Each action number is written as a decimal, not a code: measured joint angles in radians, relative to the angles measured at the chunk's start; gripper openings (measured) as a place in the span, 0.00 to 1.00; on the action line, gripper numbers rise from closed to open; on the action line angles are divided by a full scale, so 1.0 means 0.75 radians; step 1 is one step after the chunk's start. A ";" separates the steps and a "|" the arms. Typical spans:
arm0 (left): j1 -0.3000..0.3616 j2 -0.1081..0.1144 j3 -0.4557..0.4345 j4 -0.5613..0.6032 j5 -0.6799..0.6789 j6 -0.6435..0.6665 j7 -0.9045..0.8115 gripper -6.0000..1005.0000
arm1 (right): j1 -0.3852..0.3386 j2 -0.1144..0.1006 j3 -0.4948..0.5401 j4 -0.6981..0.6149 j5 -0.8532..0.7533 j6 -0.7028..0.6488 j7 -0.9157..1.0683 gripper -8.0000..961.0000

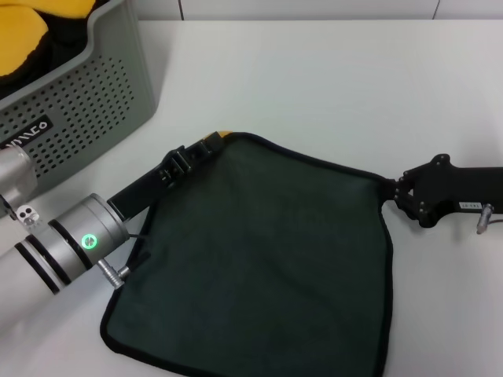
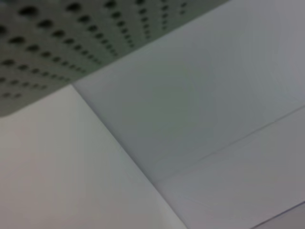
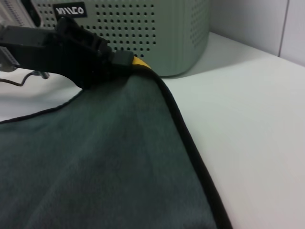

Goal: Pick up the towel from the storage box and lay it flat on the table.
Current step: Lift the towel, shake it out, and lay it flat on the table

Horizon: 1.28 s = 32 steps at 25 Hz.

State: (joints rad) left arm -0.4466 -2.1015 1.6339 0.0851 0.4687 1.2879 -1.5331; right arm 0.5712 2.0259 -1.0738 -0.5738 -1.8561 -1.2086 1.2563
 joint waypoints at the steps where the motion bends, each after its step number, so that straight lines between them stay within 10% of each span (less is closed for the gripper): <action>1: -0.001 0.001 0.000 0.000 -0.008 -0.010 0.000 0.02 | 0.004 0.000 0.000 0.003 0.000 0.009 0.000 0.07; 14: -0.026 0.006 -0.050 0.002 -0.023 -0.074 -0.031 0.22 | -0.019 0.003 -0.008 -0.022 0.155 0.153 -0.026 0.09; 32: 0.083 0.034 -0.048 0.093 -0.007 0.270 0.045 0.79 | -0.324 -0.004 -0.060 -0.242 0.619 -0.123 -0.268 0.67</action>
State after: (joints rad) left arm -0.3847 -2.0757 1.5978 0.1551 0.4632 1.4906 -1.4993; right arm 0.3283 2.0226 -1.1187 -0.7549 -1.3919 -1.3011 1.0552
